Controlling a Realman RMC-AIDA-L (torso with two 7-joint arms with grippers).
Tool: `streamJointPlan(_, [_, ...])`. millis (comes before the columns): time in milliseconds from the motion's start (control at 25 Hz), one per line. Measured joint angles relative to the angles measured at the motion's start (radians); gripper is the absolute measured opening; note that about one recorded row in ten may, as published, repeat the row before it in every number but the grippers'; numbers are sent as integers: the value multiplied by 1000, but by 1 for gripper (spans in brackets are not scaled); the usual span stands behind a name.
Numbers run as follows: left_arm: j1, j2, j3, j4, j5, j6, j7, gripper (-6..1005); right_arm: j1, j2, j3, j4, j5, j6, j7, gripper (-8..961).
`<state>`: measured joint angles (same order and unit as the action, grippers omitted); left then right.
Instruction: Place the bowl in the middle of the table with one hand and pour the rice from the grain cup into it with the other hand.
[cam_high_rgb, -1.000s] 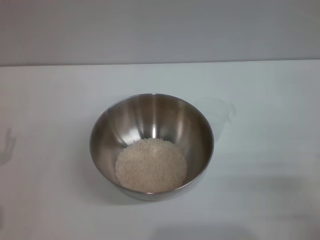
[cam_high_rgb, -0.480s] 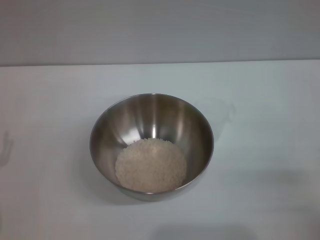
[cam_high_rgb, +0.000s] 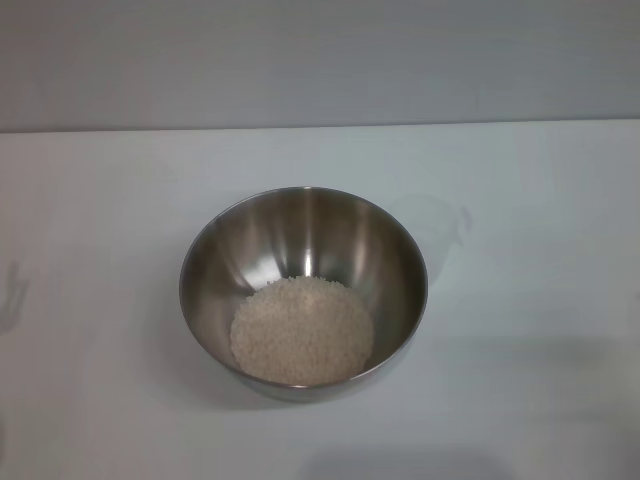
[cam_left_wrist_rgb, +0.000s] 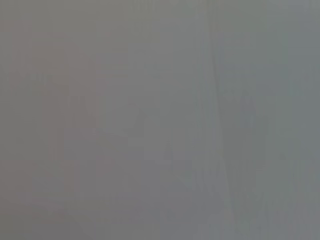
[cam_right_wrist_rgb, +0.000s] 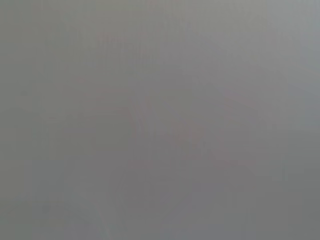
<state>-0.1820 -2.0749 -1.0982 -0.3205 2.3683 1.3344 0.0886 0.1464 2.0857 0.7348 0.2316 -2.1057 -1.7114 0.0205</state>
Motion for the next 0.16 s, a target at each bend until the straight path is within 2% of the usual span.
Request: streamJointPlan(160, [-1, 1, 0, 3, 0, 1, -1, 834, 2, 0, 1, -3, 1, 0, 0, 839])
